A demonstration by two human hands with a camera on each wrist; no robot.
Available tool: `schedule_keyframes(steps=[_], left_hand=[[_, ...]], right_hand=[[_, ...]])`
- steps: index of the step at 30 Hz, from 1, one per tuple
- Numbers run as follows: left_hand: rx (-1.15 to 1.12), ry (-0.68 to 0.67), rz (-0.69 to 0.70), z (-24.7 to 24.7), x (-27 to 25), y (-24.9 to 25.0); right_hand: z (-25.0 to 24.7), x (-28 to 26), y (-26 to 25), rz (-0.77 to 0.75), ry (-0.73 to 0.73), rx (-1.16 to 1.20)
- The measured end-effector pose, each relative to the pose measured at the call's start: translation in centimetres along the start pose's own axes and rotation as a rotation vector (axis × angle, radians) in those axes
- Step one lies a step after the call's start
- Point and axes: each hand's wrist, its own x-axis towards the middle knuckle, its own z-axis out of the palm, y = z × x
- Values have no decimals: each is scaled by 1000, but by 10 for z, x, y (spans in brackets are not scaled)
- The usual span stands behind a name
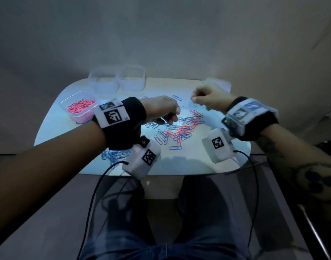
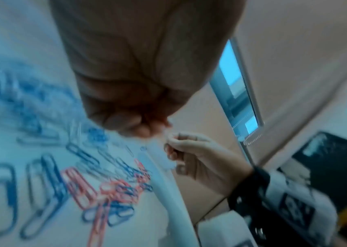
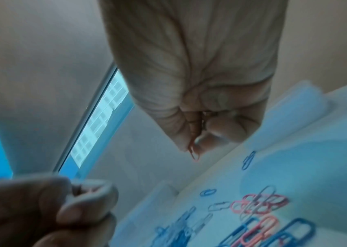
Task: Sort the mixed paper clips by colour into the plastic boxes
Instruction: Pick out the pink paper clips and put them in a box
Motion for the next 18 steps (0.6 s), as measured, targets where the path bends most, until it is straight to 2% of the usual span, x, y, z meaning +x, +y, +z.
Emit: schedule_keyframes(steps=[2, 3, 4, 6, 8, 11, 15, 18], left_hand=[[-91, 52, -39, -1, 0, -1], [-48, 66, -45, -2, 2, -2], [43, 70, -30, -3, 2, -3], [396, 54, 48, -3, 1, -7], [745, 64, 167, -1, 1, -9], [1010, 75, 245, 6, 4, -8], [1119, 64, 275, 12, 11, -5], [1151, 48, 286, 13, 9, -3]], right_hand=[[-11, -17, 11, 104, -9, 236], [-14, -26, 15, 137, -30, 350], [-15, -33, 18, 157, -51, 445], [-15, -42, 20, 182, -64, 490], [-10, -47, 15, 182, -40, 356], [7, -49, 2, 140, -17, 124], [30, -51, -11, 9, -18, -341], [48, -57, -16, 62, -20, -488]])
